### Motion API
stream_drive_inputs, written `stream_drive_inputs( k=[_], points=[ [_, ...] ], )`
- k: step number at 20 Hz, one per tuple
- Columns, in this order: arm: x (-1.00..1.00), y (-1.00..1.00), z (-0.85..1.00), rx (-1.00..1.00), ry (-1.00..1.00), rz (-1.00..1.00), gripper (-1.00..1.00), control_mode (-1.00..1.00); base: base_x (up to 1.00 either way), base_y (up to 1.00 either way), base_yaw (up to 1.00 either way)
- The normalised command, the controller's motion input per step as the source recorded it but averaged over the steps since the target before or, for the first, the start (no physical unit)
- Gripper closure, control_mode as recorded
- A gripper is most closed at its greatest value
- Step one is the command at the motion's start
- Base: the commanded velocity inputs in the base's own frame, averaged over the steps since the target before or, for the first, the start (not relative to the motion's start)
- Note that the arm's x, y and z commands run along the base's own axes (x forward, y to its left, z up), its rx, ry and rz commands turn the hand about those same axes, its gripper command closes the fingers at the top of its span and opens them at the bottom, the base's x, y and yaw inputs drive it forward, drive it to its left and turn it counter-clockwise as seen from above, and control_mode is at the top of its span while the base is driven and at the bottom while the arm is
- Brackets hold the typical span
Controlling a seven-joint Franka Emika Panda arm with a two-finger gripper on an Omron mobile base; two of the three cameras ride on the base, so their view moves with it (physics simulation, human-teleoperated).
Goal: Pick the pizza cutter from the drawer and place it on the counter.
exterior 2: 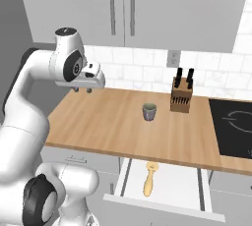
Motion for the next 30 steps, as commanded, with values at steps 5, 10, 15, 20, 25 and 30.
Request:
stream_drive_inputs(
  k=[5, 10, 15, 20, 25, 30],
  points=[
    [-0.18, -0.10, 0.00, 0.00, 0.00, -0.04, -1.00, -1.00, 0.00, 0.00, 0.00],
    [-0.36, -0.89, -0.19, 0.03, 0.00, -0.05, -1.00, -1.00, 0.00, 0.00, 0.00],
    [-0.40, -1.00, -0.38, 0.07, 0.00, -0.01, -1.00, -1.00, 0.00, 0.00, 0.00],
    [-0.36, -1.00, -0.56, 0.03, 0.00, 0.00, -1.00, -1.00, 0.00, 0.00, 0.00],
    [-0.19, -0.90, -0.72, 0.00, 0.01, -0.01, -1.00, -1.00, 0.00, 0.00, 0.00],
    [-0.11, -0.91, -0.79, 0.00, 0.02, 0.00, -1.00, -1.00, 0.00, 0.00, 0.00]
  ],
)
